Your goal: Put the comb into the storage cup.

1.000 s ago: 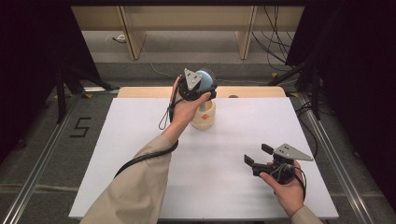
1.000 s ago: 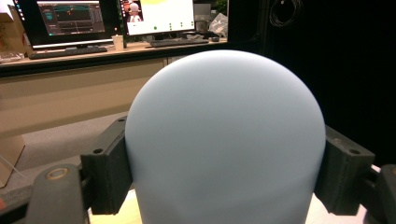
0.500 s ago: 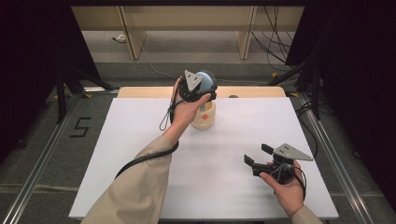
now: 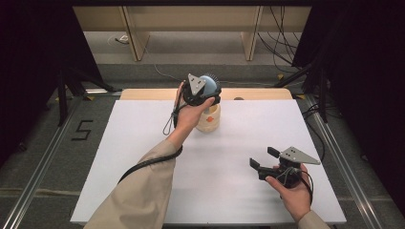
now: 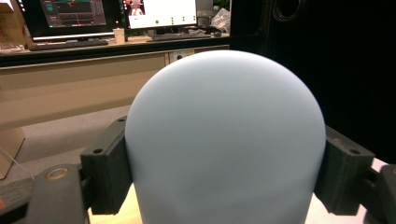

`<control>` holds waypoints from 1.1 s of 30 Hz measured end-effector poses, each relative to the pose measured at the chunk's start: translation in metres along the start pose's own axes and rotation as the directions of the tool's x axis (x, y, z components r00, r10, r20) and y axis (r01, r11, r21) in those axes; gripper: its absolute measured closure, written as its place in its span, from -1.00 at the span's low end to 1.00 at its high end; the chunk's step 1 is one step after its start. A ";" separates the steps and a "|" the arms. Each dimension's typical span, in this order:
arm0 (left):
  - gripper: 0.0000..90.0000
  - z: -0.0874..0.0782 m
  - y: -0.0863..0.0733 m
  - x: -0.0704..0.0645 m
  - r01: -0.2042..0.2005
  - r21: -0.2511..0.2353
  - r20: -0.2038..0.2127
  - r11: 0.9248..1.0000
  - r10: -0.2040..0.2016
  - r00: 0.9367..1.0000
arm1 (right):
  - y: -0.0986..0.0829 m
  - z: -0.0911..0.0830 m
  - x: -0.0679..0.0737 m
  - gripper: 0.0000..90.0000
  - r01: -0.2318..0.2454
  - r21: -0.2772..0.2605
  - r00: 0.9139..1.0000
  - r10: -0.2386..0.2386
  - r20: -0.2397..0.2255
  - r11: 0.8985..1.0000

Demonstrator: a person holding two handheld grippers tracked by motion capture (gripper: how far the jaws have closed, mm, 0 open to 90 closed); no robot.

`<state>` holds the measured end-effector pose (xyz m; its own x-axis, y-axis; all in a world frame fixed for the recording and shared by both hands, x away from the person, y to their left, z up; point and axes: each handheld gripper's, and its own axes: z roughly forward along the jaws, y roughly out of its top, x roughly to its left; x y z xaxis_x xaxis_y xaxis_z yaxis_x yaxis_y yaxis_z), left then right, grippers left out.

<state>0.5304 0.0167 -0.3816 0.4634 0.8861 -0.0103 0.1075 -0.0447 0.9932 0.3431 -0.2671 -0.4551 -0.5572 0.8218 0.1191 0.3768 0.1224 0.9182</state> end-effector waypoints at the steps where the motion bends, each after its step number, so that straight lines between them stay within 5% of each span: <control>1: -0.57 0.000 0.000 0.000 -0.002 -0.001 -0.001 1.000 0.002 1.000 | 0.000 0.000 0.000 -0.66 0.000 -0.001 1.000 0.000 0.000 1.000; 33: -0.57 0.003 -0.010 -0.001 -0.007 0.002 -0.004 1.000 0.007 1.000 | 0.000 0.000 0.000 -0.66 0.001 -0.002 1.000 -0.001 0.002 1.000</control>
<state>0.5315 0.0143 -0.3923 0.4605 0.8876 -0.0030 0.1058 -0.0516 0.9931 0.3432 -0.2672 -0.4551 -0.5565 0.8226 0.1171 0.3745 0.1225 0.9191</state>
